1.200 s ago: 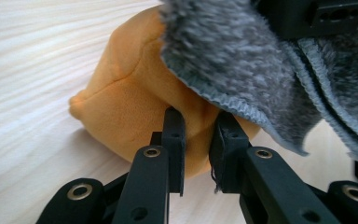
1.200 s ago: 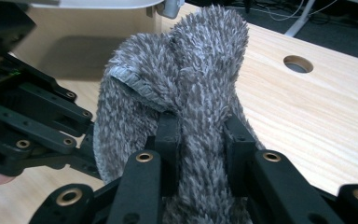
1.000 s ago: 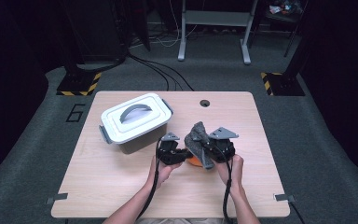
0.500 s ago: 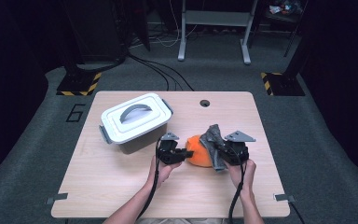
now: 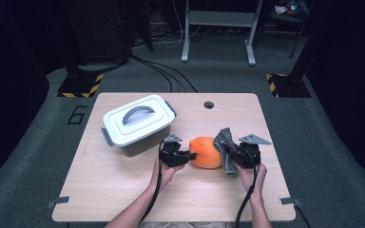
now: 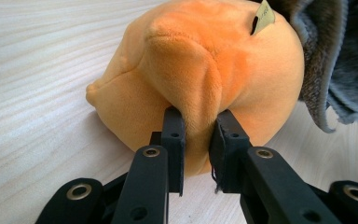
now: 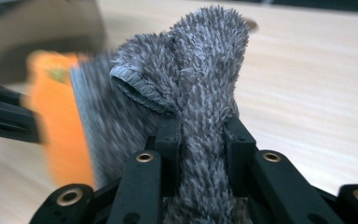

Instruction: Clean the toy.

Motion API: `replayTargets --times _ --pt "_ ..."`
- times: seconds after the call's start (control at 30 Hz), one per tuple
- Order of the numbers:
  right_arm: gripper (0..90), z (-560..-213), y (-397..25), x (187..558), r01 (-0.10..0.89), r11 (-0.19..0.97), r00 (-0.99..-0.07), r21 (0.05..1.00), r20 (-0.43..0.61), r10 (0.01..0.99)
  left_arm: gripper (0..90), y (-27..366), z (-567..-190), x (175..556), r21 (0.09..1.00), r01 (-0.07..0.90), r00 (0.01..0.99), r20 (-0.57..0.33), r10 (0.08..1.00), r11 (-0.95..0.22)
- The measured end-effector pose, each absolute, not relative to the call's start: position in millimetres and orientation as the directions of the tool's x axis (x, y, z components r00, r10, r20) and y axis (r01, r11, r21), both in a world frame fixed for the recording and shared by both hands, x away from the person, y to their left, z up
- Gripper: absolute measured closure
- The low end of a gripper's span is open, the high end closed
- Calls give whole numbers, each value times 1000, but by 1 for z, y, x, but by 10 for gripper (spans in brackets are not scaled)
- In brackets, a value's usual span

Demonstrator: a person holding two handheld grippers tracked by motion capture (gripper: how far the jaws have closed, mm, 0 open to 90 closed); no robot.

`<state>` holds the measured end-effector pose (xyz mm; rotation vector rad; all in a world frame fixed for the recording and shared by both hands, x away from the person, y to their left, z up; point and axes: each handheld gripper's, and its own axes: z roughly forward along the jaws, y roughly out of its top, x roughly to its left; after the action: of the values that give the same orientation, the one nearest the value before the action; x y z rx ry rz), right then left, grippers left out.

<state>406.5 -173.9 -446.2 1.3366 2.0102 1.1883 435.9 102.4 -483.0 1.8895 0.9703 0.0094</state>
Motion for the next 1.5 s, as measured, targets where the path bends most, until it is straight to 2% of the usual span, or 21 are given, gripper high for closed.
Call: replayTargets --times 0.17,0.3,0.47,1.0,1.5 --pt "717 -423 -149 396 448 188 -502 874 72 862 767 99 -482 434 764 609 686 -374 624 -211" --pt "716 -416 -117 398 413 274 -564 869 7 826 767 99 -481 434 760 617 678 -381 629 -206" --pt "718 -423 -98 404 409 354 -561 841 -74 824 767 101 -482 436 757 621 675 -387 628 -201" --pt "717 -448 -162 406 501 220 -436 837 25 899 768 100 -483 437 764 610 682 -374 629 -208" --pt "716 -477 -184 415 585 146 -370 798 103 923 768 100 -483 439 761 613 683 -376 626 -211"
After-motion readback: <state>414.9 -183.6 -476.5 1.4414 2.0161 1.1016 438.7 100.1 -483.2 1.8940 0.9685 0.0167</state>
